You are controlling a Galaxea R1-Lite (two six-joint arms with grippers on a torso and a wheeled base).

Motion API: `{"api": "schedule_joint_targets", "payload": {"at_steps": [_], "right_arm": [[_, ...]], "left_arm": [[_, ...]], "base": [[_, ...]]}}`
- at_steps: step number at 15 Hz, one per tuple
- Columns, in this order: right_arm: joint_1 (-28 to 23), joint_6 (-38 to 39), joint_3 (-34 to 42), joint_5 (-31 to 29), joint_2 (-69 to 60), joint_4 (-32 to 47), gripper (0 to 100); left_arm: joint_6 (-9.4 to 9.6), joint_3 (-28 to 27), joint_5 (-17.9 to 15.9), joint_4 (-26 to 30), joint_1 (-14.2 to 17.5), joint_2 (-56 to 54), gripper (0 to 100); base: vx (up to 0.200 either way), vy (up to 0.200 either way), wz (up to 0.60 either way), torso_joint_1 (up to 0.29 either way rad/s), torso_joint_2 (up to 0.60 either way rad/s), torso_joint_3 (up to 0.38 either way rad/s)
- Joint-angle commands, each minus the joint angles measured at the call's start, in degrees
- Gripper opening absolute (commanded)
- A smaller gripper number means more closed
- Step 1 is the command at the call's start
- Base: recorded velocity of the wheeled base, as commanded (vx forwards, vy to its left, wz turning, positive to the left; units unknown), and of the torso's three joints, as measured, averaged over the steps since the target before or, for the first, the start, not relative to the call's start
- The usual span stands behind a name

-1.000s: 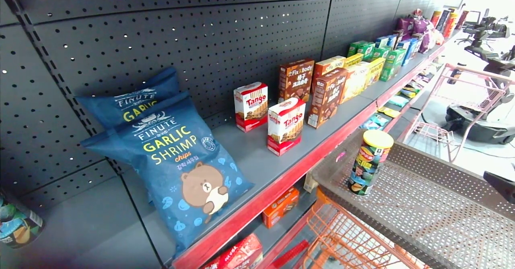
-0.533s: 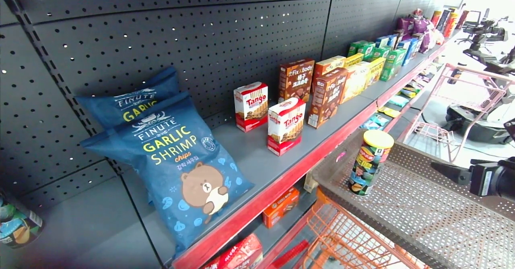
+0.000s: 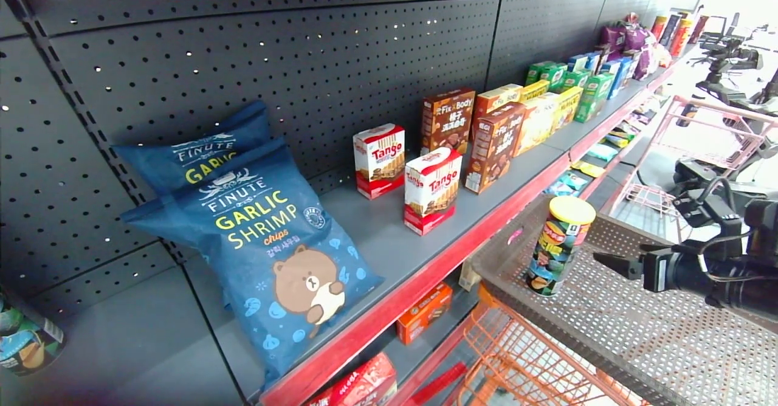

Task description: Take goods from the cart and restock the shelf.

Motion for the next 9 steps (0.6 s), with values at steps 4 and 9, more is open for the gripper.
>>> {"api": "schedule_joint_targets", "payload": {"at_steps": [4,9], "right_arm": [[0.6,-4.4,-4.3,2.0,15.1,-7.4,100],[0.1,-6.1,-9.7,8.0,20.2,-7.3,100]], "left_arm": [[-0.04,0.0,0.0,0.0,0.0,0.0,100],[-0.04,0.0,0.0,0.0,0.0,0.0,100]], "base": [[0.000,0.000,0.00,0.000,0.00,0.000],[0.000,0.000,0.00,0.000,0.00,0.000]]}}
